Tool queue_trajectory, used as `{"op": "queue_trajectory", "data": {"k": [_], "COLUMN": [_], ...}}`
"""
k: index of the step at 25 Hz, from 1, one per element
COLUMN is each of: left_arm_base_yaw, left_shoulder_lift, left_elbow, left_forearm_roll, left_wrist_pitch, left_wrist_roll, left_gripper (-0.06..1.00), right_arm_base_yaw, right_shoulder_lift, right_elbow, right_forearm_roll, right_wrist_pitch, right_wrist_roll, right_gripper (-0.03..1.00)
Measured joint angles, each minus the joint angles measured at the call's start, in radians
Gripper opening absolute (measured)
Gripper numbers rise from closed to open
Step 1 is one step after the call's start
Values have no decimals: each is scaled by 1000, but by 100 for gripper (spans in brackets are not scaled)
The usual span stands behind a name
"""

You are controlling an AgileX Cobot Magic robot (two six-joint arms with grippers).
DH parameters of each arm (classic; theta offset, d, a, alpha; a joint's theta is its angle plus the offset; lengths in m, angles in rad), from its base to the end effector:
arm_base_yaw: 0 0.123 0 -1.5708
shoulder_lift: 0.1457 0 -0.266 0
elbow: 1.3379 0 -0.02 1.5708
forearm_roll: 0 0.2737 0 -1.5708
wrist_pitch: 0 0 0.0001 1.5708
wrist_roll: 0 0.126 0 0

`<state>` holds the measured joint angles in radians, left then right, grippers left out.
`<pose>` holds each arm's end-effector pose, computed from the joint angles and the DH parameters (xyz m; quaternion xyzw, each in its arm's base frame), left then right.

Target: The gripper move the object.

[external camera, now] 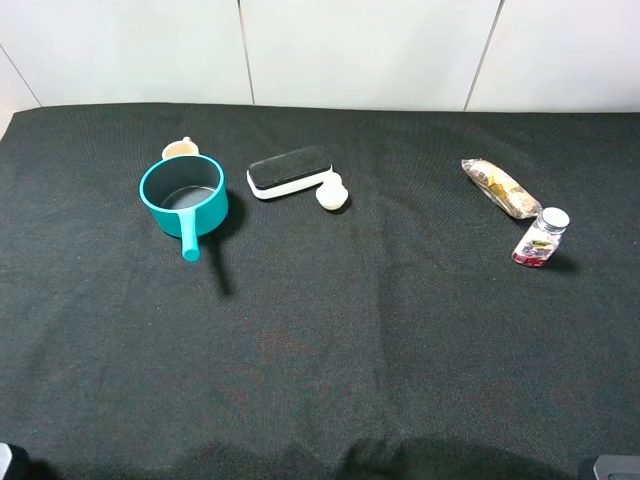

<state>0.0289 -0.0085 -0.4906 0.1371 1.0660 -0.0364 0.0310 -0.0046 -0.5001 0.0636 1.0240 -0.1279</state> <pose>0.0641 0.0169 0.2701 -0.0306 0.8523 0.0665 0.5179 0.0666 0.0089 0.2770 -0.0675 0.8391 0.0057 0.5397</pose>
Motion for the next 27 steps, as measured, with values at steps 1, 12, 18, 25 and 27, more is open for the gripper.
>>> {"op": "queue_trajectory", "data": {"k": [1,12,18,25,27], "left_arm_base_yaw": [0,0,0,0,0], "left_shoulder_lift": [0,0,0,0,0], "left_elbow": [0,0,0,0,0], "left_forearm_roll": [0,0,0,0,0], "left_wrist_pitch": [0,0,0,0,0], "left_wrist_roll": [-1,-1,-3,-3,-3], "left_gripper": [99,99,99,99,99], "right_arm_base_yaw": [0,0,0,0,0], "right_shoulder_lift": [0,0,0,0,0], "right_elbow": [0,0,0,0,0], "right_forearm_roll": [1,1,1,1,1], "right_wrist_pitch": [0,0,0,0,0], "right_wrist_roll": [0,0,0,0,0], "right_gripper": [69,69,69,69,69]}}
